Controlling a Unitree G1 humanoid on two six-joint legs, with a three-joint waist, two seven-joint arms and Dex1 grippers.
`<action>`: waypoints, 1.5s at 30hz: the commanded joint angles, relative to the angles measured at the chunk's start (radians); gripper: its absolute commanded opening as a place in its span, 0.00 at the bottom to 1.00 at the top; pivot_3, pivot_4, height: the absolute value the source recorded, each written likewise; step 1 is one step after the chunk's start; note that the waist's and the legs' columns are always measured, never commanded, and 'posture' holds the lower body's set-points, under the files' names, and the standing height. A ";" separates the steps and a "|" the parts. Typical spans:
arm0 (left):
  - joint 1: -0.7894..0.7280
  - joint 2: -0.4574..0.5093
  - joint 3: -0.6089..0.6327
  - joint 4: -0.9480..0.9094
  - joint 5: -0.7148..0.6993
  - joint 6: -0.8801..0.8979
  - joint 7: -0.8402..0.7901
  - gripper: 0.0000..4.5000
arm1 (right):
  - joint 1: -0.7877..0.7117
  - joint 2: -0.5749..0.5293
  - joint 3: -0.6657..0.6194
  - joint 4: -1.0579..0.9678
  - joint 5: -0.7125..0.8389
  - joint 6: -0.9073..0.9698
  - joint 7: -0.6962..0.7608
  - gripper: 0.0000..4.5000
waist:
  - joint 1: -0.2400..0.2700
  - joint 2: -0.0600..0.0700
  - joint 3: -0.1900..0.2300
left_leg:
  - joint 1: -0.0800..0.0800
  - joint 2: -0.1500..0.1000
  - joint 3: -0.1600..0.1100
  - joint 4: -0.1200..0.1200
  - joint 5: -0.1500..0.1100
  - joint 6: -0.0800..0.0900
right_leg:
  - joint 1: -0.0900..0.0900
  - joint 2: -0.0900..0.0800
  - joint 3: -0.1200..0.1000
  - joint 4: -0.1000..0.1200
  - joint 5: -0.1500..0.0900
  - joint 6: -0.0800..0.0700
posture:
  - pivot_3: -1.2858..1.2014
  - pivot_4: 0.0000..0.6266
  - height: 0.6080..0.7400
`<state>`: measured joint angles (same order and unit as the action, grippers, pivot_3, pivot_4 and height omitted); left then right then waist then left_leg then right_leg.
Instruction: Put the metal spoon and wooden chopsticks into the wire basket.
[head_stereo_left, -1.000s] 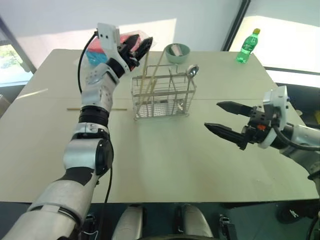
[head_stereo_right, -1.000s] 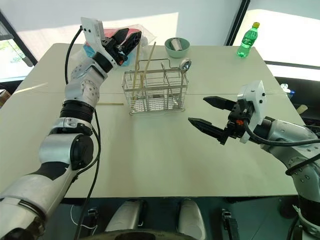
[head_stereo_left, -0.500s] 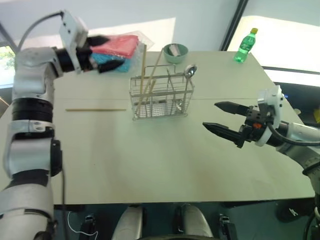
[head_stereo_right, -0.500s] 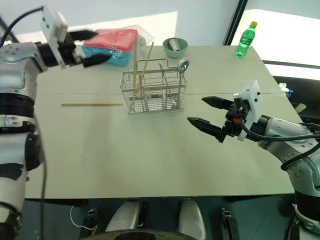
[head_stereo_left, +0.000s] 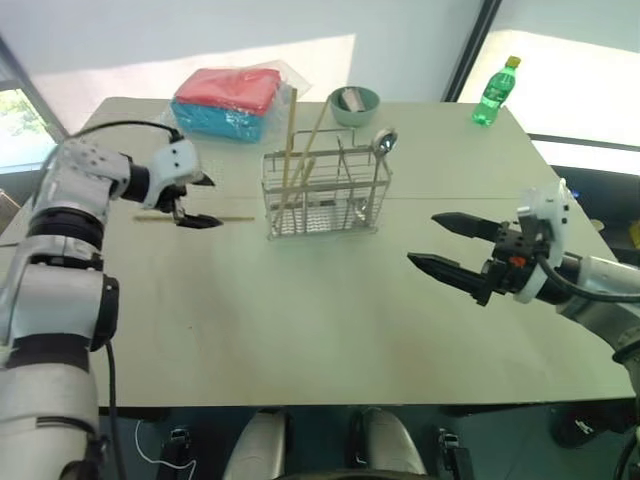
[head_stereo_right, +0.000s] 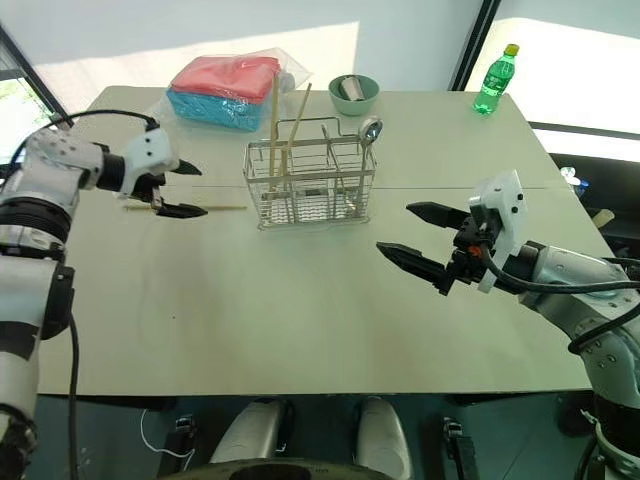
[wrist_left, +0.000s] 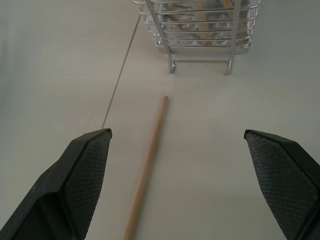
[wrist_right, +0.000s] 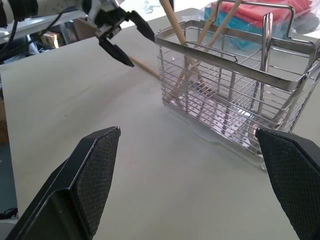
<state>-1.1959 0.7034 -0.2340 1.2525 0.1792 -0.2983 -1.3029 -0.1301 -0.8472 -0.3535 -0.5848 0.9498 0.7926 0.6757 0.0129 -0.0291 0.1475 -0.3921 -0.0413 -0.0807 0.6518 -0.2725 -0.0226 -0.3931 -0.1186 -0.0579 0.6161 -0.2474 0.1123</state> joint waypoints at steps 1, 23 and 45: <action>0.006 -0.034 -0.010 0.027 0.045 -0.015 0.081 1.00 | 0.008 -0.020 -0.069 -0.071 0.073 0.035 -0.049 1.00 | 0.000 0.000 0.000 | 0.000 0.000 0.000 0.000 0.000 0.000 | 0.000 0.000 0.000 0.000 0.000 0.000 | 0.52 0.24 0.45; 0.010 -0.208 0.030 0.091 0.117 0.082 0.400 1.00 | 0.129 -0.147 -0.248 -0.157 0.383 0.110 -0.271 1.00 | 0.003 -0.002 -0.001 | 0.000 0.000 0.001 0.001 0.000 0.001 | 0.001 -0.001 0.000 0.000 0.000 0.000 | 0.52 0.24 0.45; -0.001 -0.164 0.037 0.098 0.126 0.188 0.282 1.00 | 0.356 -0.137 -0.416 -0.222 0.452 0.066 -0.320 1.00 | 0.003 -0.002 -0.001 | 0.000 0.000 0.001 0.001 -0.001 0.001 | 0.001 -0.001 0.000 -0.001 0.000 0.000 | 0.52 0.24 0.45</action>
<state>-1.1875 0.5248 -0.2115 1.3573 0.3025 -0.1125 -1.0347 0.2268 -0.9694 -0.7285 -0.7866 1.3809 0.8773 0.3564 0.0155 -0.0316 0.1467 -0.3917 -0.0408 -0.0798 0.6524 -0.2732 -0.0214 -0.3916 -0.1194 -0.0581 0.6150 -0.2472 0.1125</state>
